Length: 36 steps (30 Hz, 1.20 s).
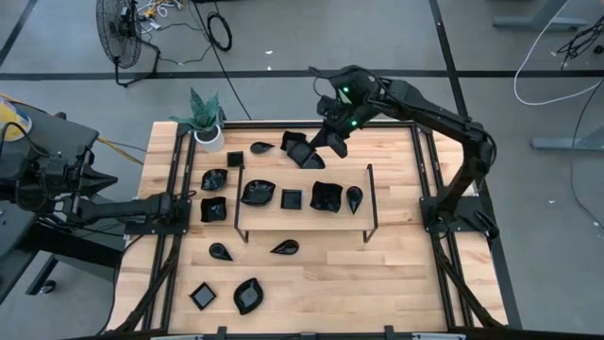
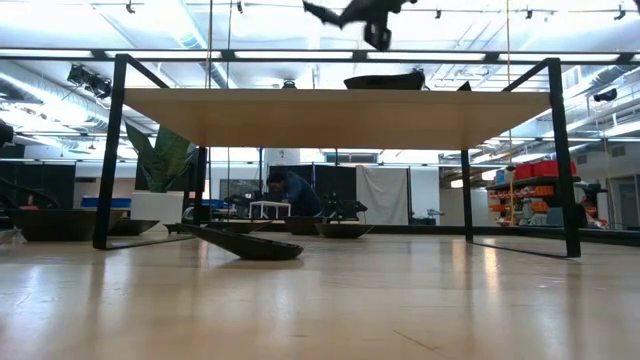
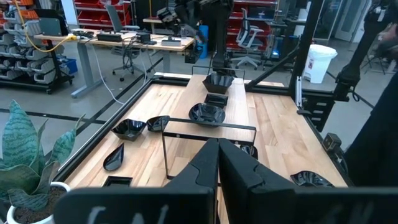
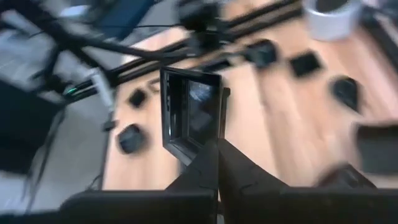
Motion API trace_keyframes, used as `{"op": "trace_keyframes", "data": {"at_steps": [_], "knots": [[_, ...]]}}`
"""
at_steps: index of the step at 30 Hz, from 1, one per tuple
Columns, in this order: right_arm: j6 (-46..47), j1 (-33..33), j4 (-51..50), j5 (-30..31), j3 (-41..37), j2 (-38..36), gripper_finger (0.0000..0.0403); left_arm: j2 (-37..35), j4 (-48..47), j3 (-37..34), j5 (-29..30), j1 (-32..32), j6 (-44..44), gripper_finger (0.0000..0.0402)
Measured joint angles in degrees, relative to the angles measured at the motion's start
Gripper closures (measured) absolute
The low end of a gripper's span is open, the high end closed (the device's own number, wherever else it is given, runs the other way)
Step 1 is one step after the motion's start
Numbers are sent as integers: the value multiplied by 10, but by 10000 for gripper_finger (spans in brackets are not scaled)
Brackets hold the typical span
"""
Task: Pick & Place Mini shaped plates
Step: Stack the square plate on top of the square plate on the shelf
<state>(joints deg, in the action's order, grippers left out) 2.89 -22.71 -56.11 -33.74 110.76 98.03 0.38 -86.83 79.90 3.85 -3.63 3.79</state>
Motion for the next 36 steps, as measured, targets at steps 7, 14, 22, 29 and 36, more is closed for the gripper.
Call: {"op": "trace_keyframes", "data": {"at_steps": [7, 14, 22, 29, 36], "knots": [[-37, 32, -22, -119, 58, 49, 403, 0, 0, 0, 0, 0, 0, 383], [-83, 60, -25, -165, 64, 88, 403, 0, 0, 0, 0, 0, 0, 383], [-147, 72, -46, -168, 64, 134, 403, 0, 0, 0, 0, 0, 0, 383], [-158, 72, -64, -136, 64, 174, 403, 0, 0, 0, 0, 0, 0, 383], [-184, 72, -83, -88, 64, 197, 403, 0, 0, 0, 0, 0, 0, 383]]}}
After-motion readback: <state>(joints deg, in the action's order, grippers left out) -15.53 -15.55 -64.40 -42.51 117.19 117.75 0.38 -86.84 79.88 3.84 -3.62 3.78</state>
